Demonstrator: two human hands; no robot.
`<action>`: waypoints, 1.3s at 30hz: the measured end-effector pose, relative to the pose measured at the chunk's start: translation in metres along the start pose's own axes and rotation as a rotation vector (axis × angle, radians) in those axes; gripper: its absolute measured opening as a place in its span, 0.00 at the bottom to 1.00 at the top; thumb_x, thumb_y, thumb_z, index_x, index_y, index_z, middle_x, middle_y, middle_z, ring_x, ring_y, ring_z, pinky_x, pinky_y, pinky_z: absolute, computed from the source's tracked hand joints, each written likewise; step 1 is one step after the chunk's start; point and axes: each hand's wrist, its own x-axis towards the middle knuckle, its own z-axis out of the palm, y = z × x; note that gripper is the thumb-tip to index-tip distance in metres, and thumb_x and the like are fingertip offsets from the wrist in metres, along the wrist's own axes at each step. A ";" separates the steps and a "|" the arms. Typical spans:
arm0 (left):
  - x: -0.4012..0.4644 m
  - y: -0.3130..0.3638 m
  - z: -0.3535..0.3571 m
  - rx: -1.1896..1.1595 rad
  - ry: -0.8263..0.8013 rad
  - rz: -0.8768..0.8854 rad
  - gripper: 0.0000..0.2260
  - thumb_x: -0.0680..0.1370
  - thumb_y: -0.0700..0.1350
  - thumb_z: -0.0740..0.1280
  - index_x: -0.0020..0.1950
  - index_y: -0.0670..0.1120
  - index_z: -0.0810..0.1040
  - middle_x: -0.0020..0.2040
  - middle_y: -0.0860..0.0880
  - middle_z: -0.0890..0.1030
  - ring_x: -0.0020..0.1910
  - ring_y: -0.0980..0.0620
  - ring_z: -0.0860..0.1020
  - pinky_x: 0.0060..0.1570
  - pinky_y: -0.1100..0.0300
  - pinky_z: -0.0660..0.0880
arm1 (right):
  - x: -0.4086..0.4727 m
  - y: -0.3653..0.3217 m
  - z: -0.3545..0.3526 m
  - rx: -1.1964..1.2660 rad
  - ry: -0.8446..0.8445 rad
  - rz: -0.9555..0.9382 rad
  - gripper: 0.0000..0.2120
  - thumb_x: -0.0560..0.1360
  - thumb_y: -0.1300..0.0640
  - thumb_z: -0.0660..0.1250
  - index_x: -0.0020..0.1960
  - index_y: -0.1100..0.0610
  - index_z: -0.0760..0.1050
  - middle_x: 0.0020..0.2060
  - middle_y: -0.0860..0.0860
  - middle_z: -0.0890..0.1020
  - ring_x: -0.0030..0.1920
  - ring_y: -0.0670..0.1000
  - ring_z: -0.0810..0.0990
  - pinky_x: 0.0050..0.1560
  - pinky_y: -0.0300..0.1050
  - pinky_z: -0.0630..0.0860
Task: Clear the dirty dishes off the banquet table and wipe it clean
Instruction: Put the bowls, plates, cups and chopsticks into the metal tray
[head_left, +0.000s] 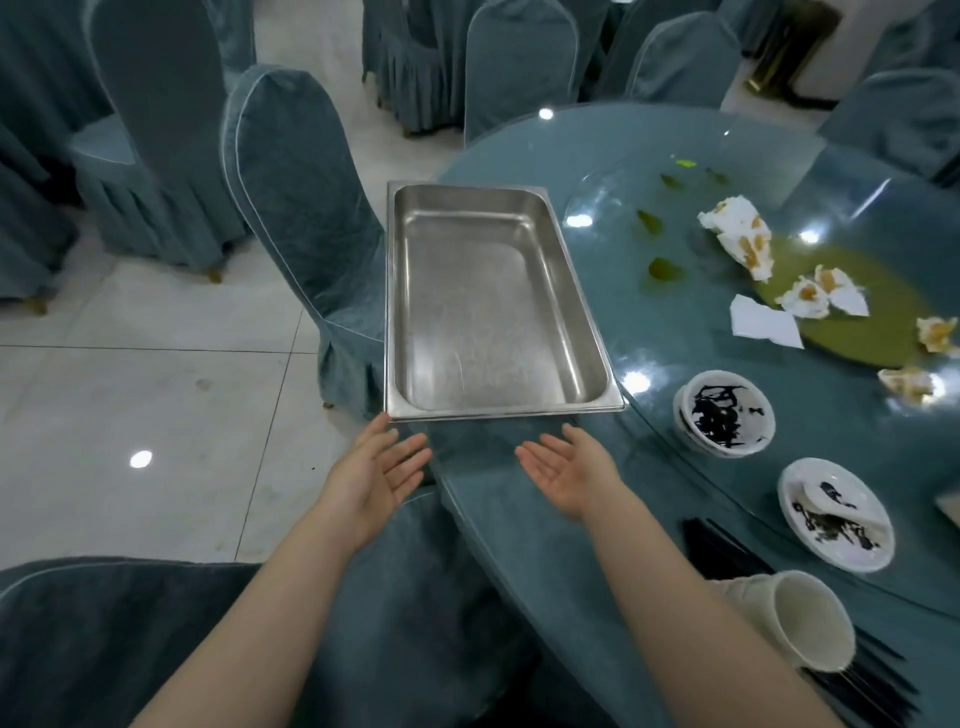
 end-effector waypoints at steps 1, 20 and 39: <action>-0.007 -0.003 -0.001 0.007 -0.014 0.018 0.19 0.82 0.43 0.56 0.73 0.55 0.64 0.61 0.42 0.78 0.56 0.46 0.79 0.56 0.53 0.72 | -0.008 0.004 -0.005 -0.010 -0.003 -0.007 0.22 0.82 0.53 0.57 0.70 0.67 0.64 0.64 0.66 0.72 0.61 0.64 0.75 0.53 0.51 0.75; -0.075 -0.112 0.015 0.328 -0.268 -0.110 0.10 0.81 0.45 0.58 0.58 0.51 0.76 0.53 0.48 0.83 0.52 0.49 0.81 0.48 0.55 0.74 | -0.119 0.091 -0.200 0.002 0.294 -0.173 0.19 0.78 0.63 0.62 0.67 0.66 0.67 0.61 0.65 0.76 0.54 0.59 0.77 0.57 0.49 0.72; -0.061 -0.099 0.039 0.385 -0.171 -0.009 0.13 0.79 0.38 0.60 0.62 0.46 0.75 0.56 0.44 0.82 0.56 0.46 0.80 0.54 0.54 0.73 | -0.090 -0.008 -0.172 -0.604 0.156 -0.899 0.20 0.65 0.67 0.76 0.50 0.48 0.76 0.43 0.40 0.84 0.42 0.38 0.82 0.40 0.30 0.76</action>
